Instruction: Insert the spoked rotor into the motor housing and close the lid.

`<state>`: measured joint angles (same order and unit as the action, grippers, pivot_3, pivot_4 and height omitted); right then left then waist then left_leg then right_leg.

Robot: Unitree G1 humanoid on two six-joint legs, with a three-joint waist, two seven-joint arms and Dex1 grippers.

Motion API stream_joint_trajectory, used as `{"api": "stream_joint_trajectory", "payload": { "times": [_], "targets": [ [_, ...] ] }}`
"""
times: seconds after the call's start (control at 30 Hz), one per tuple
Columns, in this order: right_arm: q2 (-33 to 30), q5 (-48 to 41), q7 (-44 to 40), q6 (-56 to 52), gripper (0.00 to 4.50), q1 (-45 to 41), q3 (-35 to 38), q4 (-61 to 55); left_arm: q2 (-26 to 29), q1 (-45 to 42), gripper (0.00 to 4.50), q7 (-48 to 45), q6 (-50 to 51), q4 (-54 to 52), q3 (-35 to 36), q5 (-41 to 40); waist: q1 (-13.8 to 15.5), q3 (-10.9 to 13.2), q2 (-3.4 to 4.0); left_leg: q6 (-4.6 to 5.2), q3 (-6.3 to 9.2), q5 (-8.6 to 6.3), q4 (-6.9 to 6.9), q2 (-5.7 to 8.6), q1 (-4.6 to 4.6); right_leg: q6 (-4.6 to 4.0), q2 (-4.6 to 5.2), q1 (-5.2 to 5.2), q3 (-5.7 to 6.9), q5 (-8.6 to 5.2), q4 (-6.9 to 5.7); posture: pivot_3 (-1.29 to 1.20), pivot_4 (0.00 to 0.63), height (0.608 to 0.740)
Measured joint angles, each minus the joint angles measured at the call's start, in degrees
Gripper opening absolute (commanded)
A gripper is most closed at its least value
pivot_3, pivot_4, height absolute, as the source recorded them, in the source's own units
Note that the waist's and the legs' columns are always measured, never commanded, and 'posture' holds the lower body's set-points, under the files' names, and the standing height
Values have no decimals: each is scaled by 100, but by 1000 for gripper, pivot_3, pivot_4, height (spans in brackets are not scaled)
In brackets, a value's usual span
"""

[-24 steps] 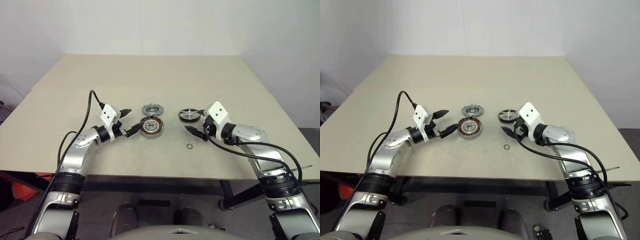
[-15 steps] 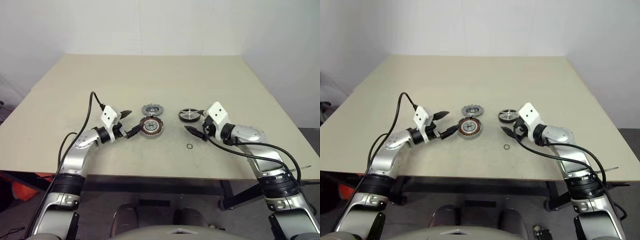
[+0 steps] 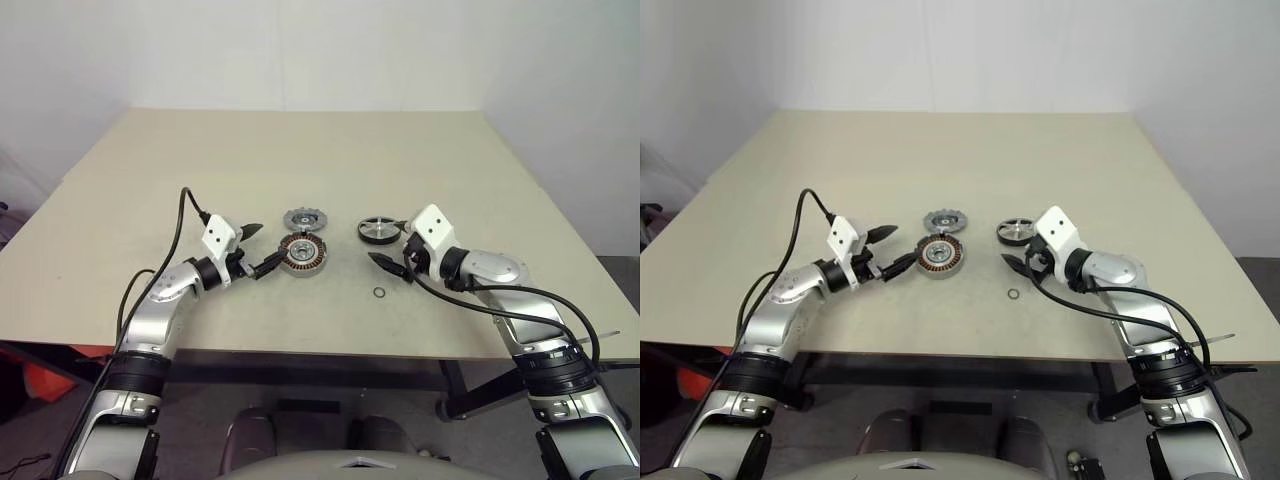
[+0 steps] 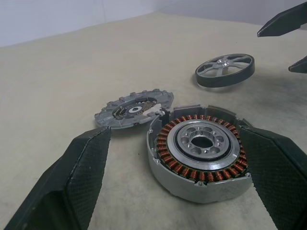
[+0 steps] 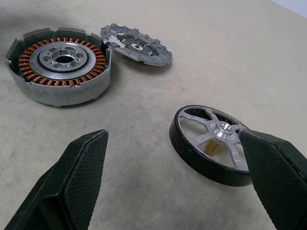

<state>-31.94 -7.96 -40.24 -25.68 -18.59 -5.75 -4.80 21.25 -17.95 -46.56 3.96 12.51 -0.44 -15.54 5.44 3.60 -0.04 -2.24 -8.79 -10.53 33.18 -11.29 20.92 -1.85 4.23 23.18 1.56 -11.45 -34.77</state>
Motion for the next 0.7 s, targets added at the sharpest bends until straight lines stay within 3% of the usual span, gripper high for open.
{"api": "stream_joint_trajectory", "payload": {
  "times": [0.4, 0.57, 0.7],
  "targets": [
    [15, 24, 29, -56, 4500, 1, -14, 0, -66, -6, 4454, 7, 0, 2, -6, 46, 0, 0, 0, 0, 0, 0, 1, -1, 0, -1, 0, 0, 0, 0, -1, 0, 0, 740],
    [41, 530, 499, 35, 4500, -55, -178, 474, -65, 20, 4454, 34, 3, -17, -6, 46, -1, -1, -1, -1, 0, 1, 4, 2, -1, 0, 1, -2, 0, 0, -1, 0, 0, 740],
    [670, 220, 925, -605, 4500, -319, 302, 842, -74, 39, 4454, 81, 9, -28, -7, 50, -34, -1, 1, -6, 0, 4, 3, -3, -5, -1, -2, 2, 0, 0, -10, 0, 0, 740]
  ]
}}
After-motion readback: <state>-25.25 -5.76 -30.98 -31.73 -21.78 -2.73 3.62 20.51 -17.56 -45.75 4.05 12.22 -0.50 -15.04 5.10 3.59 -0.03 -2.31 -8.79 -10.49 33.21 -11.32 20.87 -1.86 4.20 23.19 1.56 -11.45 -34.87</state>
